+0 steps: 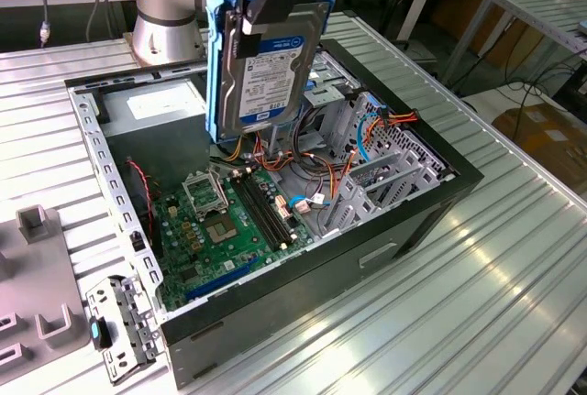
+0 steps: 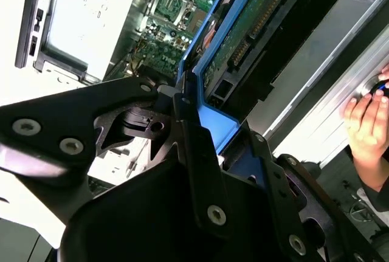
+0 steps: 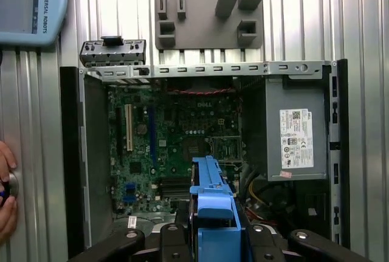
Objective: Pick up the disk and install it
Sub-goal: 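Insert the disk into the insertion slot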
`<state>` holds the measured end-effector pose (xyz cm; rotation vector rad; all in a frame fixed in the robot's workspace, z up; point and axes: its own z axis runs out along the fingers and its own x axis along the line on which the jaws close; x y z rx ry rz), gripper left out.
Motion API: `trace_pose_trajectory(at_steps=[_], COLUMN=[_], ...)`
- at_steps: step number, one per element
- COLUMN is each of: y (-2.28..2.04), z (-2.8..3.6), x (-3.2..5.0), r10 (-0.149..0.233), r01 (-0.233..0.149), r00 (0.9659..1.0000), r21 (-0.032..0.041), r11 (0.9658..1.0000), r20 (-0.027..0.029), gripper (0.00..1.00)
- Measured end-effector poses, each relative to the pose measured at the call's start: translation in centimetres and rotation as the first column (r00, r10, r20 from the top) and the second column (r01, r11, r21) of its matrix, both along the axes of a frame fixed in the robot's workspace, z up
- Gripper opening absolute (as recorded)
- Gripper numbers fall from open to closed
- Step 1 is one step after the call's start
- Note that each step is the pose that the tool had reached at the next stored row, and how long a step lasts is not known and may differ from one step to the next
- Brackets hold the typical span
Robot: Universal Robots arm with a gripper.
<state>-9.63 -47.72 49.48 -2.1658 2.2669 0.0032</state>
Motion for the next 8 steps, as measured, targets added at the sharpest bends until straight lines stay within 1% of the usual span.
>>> trace_pose_trajectory(at_steps=[2,6,8], y=[-0.02,-0.03,-0.04], z=[0.0,-0.01,-0.01], x=[0.64,1.6,1.78], r10=[0.0,0.0,0.0], r01=[0.0,0.0,0.0], r00=[1.0,1.0,1.0], r21=[-0.0002,-0.0005,-0.0006], r11=[1.0,1.0,1.0], r20=[0.0,0.0,0.0], gripper=[0.37,0.37,0.37])
